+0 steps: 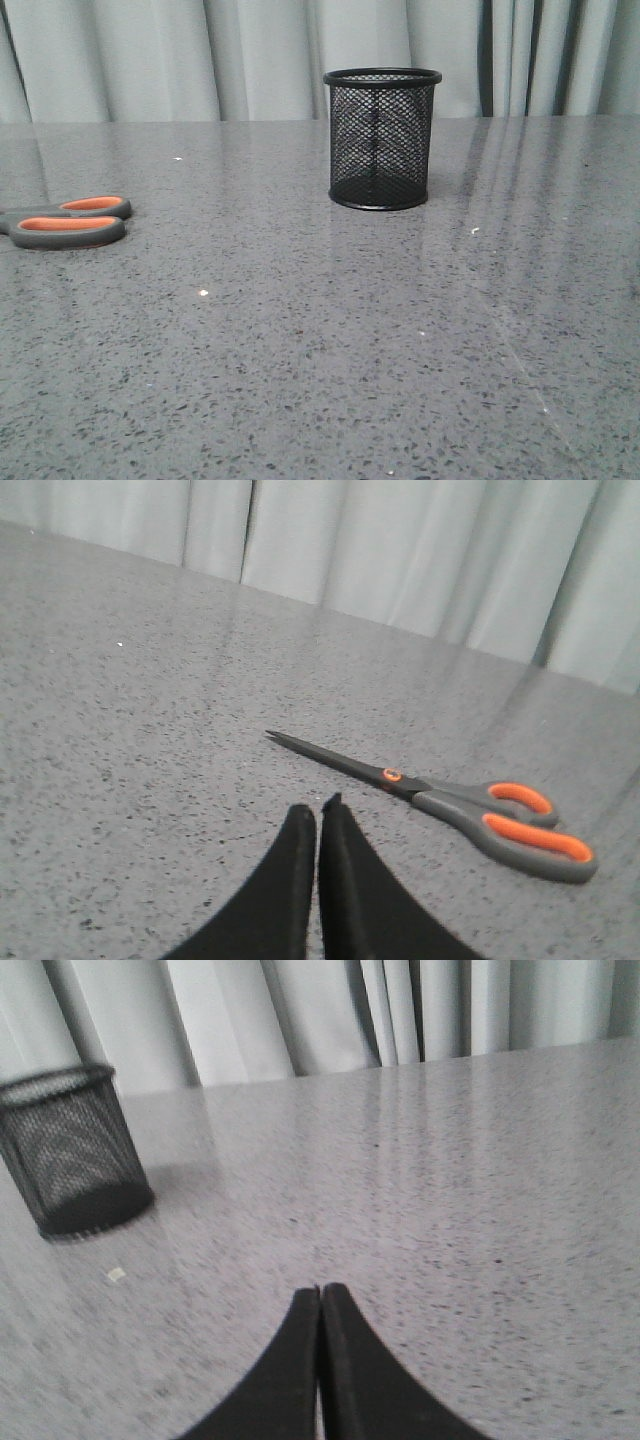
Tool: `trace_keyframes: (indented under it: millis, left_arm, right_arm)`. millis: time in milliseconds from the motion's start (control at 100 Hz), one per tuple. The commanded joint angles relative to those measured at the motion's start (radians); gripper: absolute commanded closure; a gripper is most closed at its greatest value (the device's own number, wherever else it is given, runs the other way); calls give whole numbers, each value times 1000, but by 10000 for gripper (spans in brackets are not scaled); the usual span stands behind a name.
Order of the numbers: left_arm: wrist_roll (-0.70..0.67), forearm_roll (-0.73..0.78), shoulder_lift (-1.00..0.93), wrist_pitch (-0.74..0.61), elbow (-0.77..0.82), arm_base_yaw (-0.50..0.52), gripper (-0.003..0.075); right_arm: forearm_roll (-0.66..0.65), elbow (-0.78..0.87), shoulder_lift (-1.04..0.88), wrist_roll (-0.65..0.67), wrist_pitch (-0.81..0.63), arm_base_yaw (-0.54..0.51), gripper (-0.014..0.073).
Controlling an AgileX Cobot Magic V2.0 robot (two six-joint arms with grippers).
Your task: Put scissors into bucket
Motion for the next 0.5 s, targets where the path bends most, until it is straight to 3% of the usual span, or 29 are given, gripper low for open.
trace_keyframes:
  millis: [0,220,370,490]
  left_arm:
    - [-12,-157,-26,-96,40,2,740]
    - [-12,-457,-26,-114,37,2,740]
    - [-10,-472,-26,-131,-21,2,740]
    - [20,-376,2,-67,-134,2,740]
  right_arm:
    - [111,5,-21,-6,-120,-6,667]
    - [420,3,-21,-6,-208,-6,666]
    - [415,-55,-19,-6,-175,-6,651]
    - [311,-169,27,-6,-49,-6,647]
